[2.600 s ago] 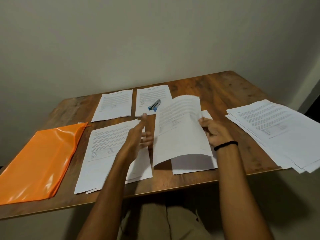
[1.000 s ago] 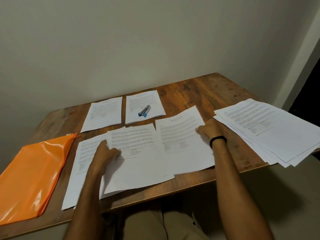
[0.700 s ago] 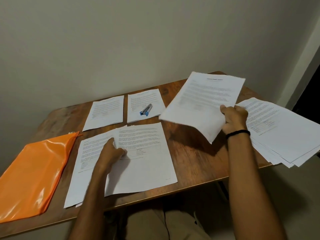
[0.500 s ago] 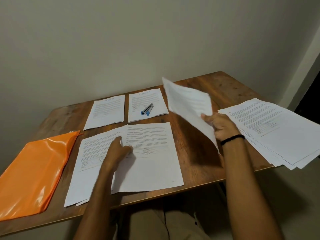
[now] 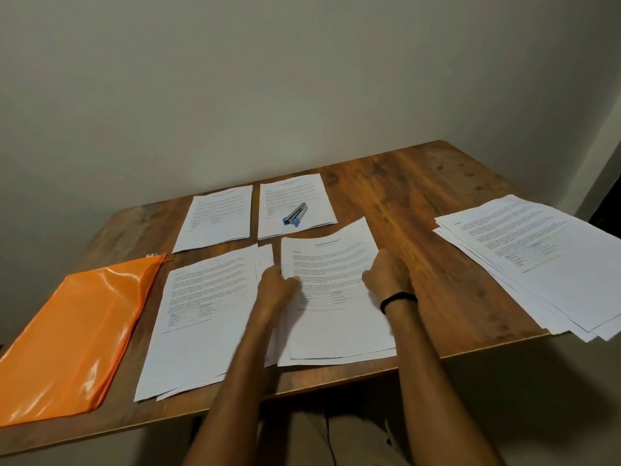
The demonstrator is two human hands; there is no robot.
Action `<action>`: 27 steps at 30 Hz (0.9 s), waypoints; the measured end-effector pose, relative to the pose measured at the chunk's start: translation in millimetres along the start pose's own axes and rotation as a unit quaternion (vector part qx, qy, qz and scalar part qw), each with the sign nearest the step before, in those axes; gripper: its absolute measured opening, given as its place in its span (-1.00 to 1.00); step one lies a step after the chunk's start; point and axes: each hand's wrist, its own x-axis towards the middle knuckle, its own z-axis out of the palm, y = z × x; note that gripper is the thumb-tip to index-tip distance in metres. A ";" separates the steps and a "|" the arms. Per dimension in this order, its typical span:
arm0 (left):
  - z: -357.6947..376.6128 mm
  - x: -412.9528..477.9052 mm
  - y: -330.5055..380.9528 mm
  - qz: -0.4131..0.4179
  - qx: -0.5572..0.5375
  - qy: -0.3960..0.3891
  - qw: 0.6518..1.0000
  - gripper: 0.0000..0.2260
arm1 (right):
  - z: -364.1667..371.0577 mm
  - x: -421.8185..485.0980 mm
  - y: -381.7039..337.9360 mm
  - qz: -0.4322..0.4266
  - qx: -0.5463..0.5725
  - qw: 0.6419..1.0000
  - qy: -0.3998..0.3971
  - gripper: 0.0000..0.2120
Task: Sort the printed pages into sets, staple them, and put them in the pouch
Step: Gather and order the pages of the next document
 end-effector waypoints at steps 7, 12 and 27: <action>37.3 -10.8 18.7 0.071 -0.030 -0.008 0.997 -0.79 | -1.9 5.1 8.7 0.113 -0.105 0.987 0.053 -0.43; 41.3 -17.0 23.7 0.090 0.004 -0.006 0.996 -0.77 | 9.4 3.0 16.6 0.115 -0.146 0.982 0.033 -0.67; -82.1 -11.1 -33.5 -0.013 0.217 0.160 0.963 -0.66 | 87.4 -68.6 -113.4 -0.099 0.104 0.987 -0.074 -0.78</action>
